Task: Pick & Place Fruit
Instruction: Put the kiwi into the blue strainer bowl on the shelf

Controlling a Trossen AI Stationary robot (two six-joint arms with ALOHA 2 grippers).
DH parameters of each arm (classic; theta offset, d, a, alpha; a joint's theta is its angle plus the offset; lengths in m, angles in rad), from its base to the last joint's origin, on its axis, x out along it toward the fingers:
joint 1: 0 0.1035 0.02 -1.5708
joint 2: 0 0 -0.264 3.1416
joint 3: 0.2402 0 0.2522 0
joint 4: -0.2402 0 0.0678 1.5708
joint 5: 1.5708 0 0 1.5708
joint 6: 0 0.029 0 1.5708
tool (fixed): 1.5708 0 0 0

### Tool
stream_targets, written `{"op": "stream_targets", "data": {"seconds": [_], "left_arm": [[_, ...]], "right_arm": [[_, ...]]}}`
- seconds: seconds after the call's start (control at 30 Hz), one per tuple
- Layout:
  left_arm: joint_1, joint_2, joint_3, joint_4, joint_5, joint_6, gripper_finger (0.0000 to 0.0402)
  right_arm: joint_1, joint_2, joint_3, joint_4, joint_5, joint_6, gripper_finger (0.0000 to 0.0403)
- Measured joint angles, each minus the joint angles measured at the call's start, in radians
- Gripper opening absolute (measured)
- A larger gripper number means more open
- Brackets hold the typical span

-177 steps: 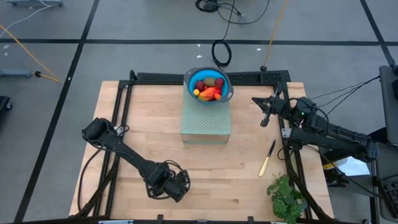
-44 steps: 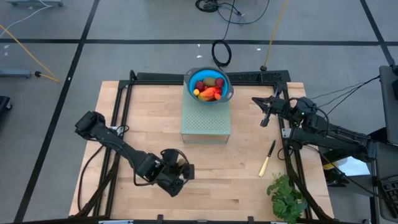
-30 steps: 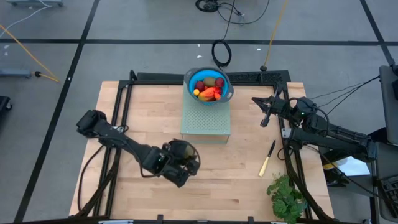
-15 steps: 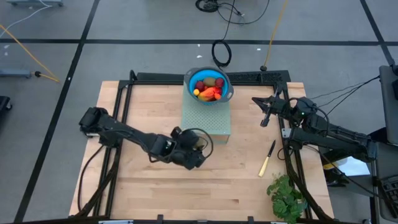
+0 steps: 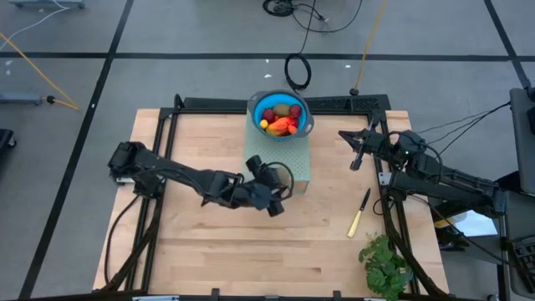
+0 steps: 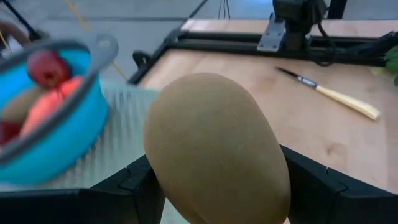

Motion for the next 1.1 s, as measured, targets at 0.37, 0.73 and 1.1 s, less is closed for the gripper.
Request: {"op": "stream_targets", "data": {"seconds": [0.37,0.73,1.1], "left_arm": [[0.031,0.0,0.0,0.231,-0.009,0.315,0.025],[0.031,0.0,0.0,0.277,-0.049,0.367,0.025],[0.034,0.0,0.0,0.305,-0.144,0.252,0.025]], "right_arm": [[0.0,0.0,0.0,-0.004,0.0,0.0,0.0004],[0.0,0.0,0.0,-0.004,0.0,0.0,0.0004],[0.0,0.0,0.0,-0.004,0.0,0.0,0.0004]]}}
